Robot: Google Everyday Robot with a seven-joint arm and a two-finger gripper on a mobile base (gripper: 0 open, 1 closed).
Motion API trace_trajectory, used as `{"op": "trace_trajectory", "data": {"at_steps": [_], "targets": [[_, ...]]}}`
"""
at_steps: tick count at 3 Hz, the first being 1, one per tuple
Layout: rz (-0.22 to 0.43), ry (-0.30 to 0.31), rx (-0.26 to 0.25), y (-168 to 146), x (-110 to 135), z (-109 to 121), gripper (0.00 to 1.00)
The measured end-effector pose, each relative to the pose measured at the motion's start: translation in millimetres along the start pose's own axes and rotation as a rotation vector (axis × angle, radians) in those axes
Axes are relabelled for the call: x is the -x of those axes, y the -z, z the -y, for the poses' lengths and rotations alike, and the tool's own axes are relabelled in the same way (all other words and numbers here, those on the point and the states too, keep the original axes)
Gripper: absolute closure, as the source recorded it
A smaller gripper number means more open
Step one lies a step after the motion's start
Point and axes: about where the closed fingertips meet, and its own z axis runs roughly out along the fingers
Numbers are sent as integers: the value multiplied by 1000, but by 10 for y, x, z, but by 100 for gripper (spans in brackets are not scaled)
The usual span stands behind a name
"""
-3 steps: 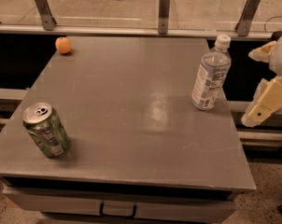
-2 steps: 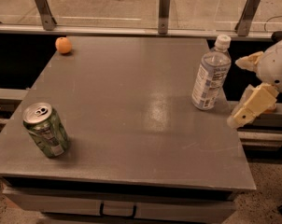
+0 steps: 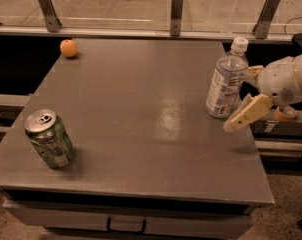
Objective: Knock blue plastic bottle over
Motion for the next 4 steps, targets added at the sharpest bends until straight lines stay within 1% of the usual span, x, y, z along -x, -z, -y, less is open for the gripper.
{"op": "trace_trajectory", "data": {"at_steps": [1, 2, 3, 4], "targets": [[98, 2, 43, -263, 120, 12, 0], [172, 26, 90, -499, 410, -65, 0], [219, 65, 142, -775, 828, -211, 0], [238, 98, 184, -1038, 1215, -340, 0]]}}
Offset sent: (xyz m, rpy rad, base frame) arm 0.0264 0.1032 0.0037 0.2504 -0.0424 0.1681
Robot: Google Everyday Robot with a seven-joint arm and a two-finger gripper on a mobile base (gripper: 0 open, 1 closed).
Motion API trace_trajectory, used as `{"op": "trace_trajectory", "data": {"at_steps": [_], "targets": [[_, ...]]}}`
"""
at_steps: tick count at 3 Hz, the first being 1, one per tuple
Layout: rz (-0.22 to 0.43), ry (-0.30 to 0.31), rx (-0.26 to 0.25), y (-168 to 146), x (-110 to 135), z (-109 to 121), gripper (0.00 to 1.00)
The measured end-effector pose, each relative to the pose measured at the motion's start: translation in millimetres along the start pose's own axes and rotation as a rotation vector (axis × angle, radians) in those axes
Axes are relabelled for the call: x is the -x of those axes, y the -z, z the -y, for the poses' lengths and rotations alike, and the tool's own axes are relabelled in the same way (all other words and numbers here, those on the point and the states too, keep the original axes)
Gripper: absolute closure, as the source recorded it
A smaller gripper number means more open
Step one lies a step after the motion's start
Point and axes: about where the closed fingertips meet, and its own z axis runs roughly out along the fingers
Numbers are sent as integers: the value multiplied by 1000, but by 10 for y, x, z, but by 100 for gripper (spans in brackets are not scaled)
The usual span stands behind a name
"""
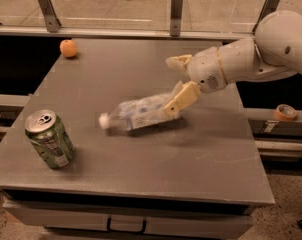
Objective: Knock blue plastic bottle over
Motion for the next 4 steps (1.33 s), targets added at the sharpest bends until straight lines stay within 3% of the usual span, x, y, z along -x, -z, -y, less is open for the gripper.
{"op": "trace_trajectory", "data": {"at_steps": [1, 2, 4], "targets": [[-4, 1, 22, -198, 130, -30, 0], [-24, -13, 16, -200, 98, -32, 0], [-84, -31, -46, 264, -110, 14, 0]]}}
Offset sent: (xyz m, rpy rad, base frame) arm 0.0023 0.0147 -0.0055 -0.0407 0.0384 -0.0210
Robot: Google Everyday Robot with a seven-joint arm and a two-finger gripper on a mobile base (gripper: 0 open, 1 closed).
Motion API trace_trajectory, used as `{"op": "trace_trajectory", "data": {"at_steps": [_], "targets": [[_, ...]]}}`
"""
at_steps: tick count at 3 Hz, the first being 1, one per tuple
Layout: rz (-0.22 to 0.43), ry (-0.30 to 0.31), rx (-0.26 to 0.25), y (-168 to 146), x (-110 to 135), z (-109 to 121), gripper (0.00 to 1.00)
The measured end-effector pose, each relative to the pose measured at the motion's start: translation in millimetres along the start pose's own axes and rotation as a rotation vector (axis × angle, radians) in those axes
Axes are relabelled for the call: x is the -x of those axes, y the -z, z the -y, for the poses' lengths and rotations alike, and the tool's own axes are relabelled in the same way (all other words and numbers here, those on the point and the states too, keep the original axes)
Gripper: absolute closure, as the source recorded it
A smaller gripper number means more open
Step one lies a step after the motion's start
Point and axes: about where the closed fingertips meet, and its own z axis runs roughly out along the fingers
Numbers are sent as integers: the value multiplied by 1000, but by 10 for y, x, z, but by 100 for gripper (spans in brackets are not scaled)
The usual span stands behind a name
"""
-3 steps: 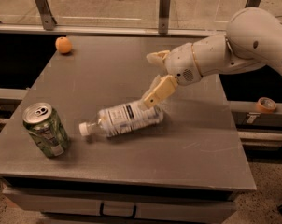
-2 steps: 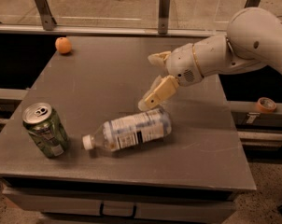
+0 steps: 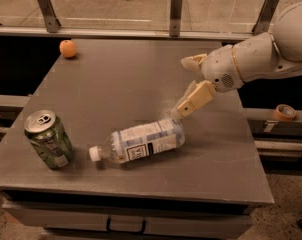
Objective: Knock blue plastic bottle over
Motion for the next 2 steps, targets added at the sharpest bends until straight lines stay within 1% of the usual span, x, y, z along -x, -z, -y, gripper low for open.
{"op": "trace_trajectory", "data": {"at_steps": [1, 2], "targets": [[-49, 19, -48, 384, -90, 108, 0], [-145, 82, -120, 960, -113, 358, 0]]}}
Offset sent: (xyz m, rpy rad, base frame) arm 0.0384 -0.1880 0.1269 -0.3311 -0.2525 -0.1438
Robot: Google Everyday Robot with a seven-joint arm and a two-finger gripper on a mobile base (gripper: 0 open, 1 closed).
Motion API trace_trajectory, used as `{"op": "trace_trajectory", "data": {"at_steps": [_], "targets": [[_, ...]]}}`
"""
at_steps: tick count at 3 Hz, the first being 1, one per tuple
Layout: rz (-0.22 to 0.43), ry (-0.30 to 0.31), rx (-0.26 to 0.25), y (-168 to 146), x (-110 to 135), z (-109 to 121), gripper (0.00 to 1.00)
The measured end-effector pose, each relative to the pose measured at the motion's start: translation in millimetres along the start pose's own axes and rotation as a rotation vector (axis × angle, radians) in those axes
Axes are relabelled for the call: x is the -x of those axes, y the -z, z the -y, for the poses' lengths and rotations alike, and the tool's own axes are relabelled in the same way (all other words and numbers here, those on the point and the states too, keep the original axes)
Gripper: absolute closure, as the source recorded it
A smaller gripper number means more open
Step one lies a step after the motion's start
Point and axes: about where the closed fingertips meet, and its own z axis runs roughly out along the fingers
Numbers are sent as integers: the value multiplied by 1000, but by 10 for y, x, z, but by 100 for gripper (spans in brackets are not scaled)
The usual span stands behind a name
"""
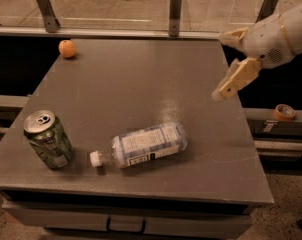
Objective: Knock blue plastic bottle over
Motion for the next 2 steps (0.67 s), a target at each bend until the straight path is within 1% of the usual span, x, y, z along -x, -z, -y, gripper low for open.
{"op": "trace_trajectory", "data": {"at_steps": [1, 2], "targets": [[-135, 112, -81, 588, -43, 348, 0], [-140, 145, -156, 937, 116, 510, 0]]}}
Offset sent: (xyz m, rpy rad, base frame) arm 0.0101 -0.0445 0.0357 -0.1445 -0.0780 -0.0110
